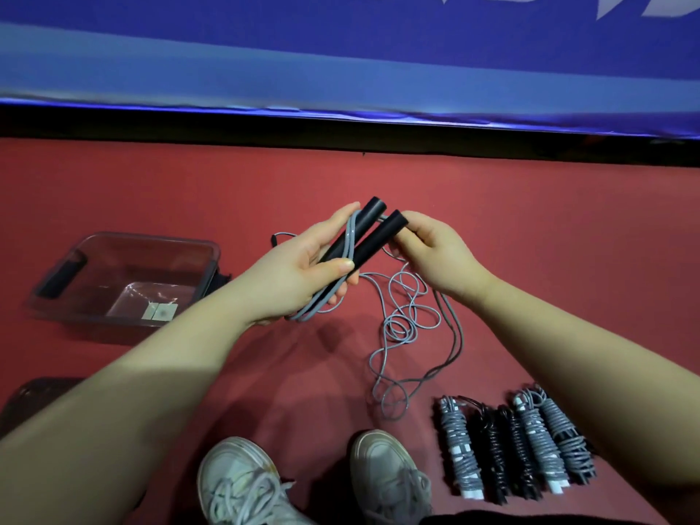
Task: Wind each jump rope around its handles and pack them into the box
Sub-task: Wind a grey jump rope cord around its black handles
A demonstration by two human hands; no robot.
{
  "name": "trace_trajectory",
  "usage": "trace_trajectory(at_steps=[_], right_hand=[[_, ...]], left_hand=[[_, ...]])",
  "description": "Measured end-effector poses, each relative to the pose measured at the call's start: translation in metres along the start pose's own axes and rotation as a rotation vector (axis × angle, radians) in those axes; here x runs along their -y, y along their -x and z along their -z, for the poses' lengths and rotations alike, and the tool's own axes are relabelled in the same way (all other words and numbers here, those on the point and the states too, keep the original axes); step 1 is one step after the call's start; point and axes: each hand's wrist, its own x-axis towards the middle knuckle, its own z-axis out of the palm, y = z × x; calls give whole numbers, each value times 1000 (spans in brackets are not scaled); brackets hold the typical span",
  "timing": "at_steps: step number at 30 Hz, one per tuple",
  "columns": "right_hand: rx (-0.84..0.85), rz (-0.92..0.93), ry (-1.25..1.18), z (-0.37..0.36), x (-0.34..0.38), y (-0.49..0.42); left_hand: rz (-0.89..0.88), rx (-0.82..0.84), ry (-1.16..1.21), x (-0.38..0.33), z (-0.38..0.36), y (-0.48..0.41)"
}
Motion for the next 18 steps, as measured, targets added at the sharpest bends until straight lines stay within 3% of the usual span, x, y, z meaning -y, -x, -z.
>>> trace_trajectory(at_steps=[3, 7, 12, 14, 18], right_hand=[[68, -96, 175, -5, 7, -5], [66, -151, 684, -7, -1, -9], [-23, -100, 843, -3, -7, -9], [-46, -90, 791, -2, -10, -10], [-19, -97, 314, -10, -14, -2]], left_hand=[[27, -180, -50, 4, -7, -6], [67, -287, -285, 9, -11, -10], [117, -351, -492, 8, -19, -16], [107, -377, -475, 8, -22, -19], [59, -452, -254, 8, -22, -29]])
